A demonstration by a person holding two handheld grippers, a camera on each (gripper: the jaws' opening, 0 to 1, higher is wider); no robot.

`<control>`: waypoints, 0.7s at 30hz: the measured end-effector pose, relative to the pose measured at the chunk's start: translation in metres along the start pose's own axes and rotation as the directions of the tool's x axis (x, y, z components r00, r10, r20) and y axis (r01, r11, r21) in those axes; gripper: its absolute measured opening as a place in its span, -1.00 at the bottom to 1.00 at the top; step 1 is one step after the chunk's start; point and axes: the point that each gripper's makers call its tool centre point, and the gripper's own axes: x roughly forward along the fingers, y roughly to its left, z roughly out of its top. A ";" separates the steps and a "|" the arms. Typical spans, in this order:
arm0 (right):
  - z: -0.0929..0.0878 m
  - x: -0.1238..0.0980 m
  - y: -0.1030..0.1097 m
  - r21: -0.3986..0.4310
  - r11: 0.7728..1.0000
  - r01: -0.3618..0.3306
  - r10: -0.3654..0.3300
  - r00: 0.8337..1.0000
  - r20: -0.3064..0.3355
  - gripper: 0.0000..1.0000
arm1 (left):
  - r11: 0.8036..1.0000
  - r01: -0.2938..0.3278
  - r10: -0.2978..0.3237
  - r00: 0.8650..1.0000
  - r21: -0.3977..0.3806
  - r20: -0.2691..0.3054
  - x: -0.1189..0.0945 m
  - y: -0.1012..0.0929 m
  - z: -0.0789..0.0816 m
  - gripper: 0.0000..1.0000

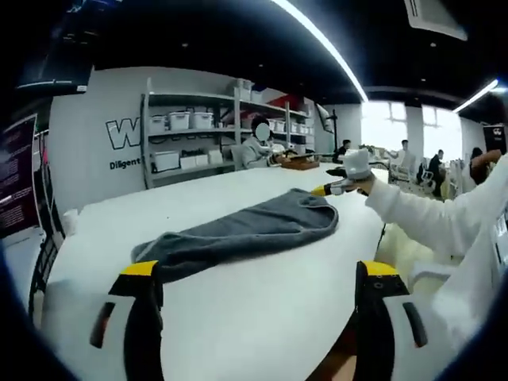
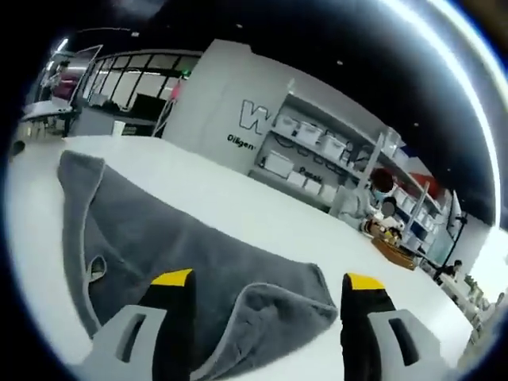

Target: Open the folded towel by lifting each exposed corner and separating the folded layers until the towel lies flat within the target outline without major curled edges

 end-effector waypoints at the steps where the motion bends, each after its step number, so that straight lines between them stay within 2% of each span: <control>1: -0.003 0.008 -0.001 -0.011 1.000 -0.001 0.000 1.000 -0.020 0.28 | 1.000 -0.001 0.001 1.000 -0.004 0.001 0.000 0.003 -0.001 0.99; 5: -0.015 0.035 0.005 0.069 0.996 -0.060 0.064 0.996 -0.069 0.13 | 1.000 -0.024 0.025 1.000 -0.017 0.007 -0.006 0.011 -0.004 0.99; 8: -0.034 0.049 0.010 0.041 0.996 -0.082 0.087 0.986 -0.144 -0.22 | 0.999 -0.027 0.028 0.999 -0.017 0.017 -0.010 0.013 0.000 0.99; 9: -0.035 0.053 0.010 0.041 0.996 -0.084 0.089 0.986 -0.141 -0.27 | 1.000 -0.026 0.027 0.999 -0.014 0.028 -0.011 0.013 0.002 0.99; 11: -0.041 0.057 0.009 0.069 0.995 -0.072 0.083 0.983 -0.163 -0.26 | 1.000 -0.024 0.024 0.999 -0.014 0.035 -0.014 0.012 0.003 0.99; 13: -0.048 0.061 0.015 0.136 0.987 -0.086 0.111 0.976 -0.185 -0.32 | 1.000 -0.022 0.022 0.999 -0.012 0.033 -0.015 0.013 0.003 0.99; 14: -0.051 0.063 0.017 0.142 0.985 -0.094 0.121 0.974 -0.194 -0.33 | 1.000 -0.025 0.026 0.999 -0.011 0.035 -0.016 0.014 0.003 0.99; 17: -0.060 0.070 0.016 0.144 0.987 -0.074 0.105 0.969 -0.224 -0.40 | 0.999 -0.034 0.035 0.999 -0.016 0.040 -0.018 0.018 0.003 0.99; 21: -0.071 0.075 0.012 0.189 0.981 -0.039 0.088 0.961 -0.261 -0.65 | 0.999 -0.036 0.037 0.998 -0.022 0.047 -0.021 0.019 0.004 0.99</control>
